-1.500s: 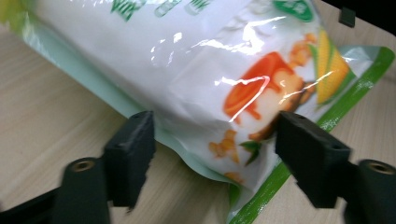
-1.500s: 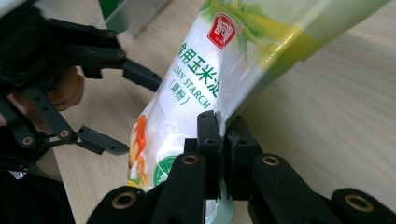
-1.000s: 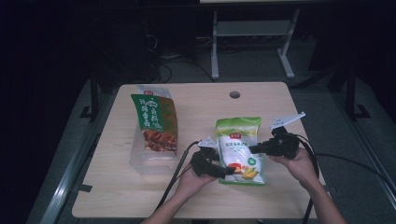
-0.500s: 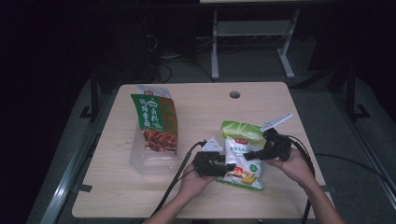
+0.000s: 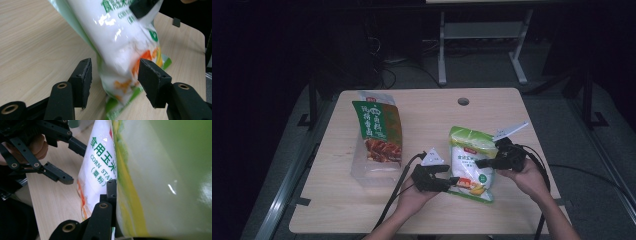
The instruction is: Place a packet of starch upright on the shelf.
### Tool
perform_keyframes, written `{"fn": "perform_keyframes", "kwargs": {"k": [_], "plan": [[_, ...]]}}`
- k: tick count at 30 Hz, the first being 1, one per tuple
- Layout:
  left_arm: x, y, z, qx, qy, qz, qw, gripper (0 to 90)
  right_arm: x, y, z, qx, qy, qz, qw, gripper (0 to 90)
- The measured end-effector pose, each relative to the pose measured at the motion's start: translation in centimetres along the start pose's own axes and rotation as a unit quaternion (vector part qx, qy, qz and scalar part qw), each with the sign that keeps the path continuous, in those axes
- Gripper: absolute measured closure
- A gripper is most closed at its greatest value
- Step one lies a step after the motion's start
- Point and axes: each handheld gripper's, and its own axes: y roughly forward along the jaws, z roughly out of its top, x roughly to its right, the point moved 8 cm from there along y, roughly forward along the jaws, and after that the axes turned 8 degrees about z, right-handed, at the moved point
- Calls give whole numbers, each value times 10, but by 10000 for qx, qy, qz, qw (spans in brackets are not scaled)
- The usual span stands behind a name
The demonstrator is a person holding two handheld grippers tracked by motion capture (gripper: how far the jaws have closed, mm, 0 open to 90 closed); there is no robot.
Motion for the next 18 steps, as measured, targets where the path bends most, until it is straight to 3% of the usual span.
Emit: {"fn": "perform_keyframes", "kwargs": {"k": [7, 18], "plan": [[4, -6, -7, -50, 195, 88, 9998, 395, -3, -7, 8, 72, -189, -213, 9996, 882], [18, -20, -20, -111, 692, 50, 9975, 366, -12, -11, 27, 169, -439, -409, 9981, 882]]}}
